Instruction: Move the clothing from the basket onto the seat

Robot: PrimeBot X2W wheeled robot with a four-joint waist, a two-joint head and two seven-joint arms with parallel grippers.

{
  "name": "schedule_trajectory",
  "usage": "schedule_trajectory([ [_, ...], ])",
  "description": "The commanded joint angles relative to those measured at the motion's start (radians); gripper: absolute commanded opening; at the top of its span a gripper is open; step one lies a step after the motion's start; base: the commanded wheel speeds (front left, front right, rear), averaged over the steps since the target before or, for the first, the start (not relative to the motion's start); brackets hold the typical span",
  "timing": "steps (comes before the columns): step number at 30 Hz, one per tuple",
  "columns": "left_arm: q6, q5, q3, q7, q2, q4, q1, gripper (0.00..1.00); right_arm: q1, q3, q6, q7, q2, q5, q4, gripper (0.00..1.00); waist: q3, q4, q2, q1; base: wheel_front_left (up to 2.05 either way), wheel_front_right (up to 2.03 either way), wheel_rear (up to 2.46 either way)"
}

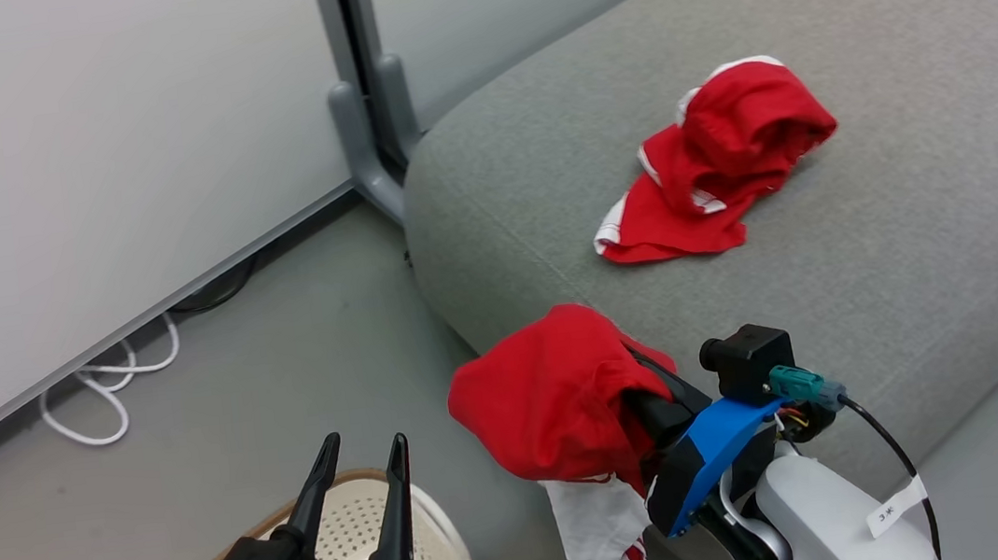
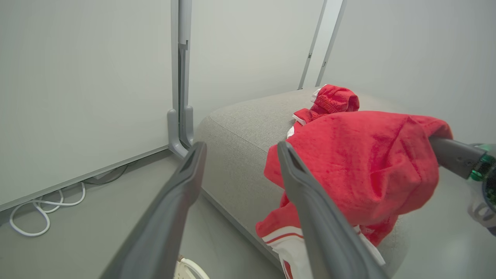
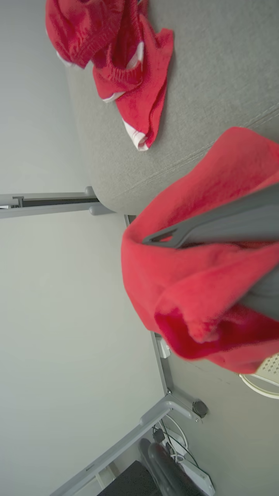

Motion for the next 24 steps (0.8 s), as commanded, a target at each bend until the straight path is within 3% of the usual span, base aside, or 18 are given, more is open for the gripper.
schedule_trajectory([
  [1,-0.001,0.005,0.0,-0.003,0.006,-0.005,-0.013,1.0,0.013,-0.003,0.0,-0.005,0.0,-0.007,-0.006,0.0,0.01,-0.037,0.0,-0.0001,0.0,0.0,0.0],
  [6,-0.001,0.008,-0.011,-0.003,0.013,-0.007,-0.026,1.0,0.014,-0.007,0.0,-0.005,0.0,0.0,-0.018,0.0,0.021,-0.074,0.0,-0.0001,0.0,0.0,0.0],
  [24,-0.001,-0.012,-0.06,-0.003,0.035,0.022,-0.074,1.0,0.032,-0.044,0.0,-0.006,0.0,-0.016,-0.039,0.0,0.041,-0.081,0.0,-0.0001,0.0,0.0,0.0],
])
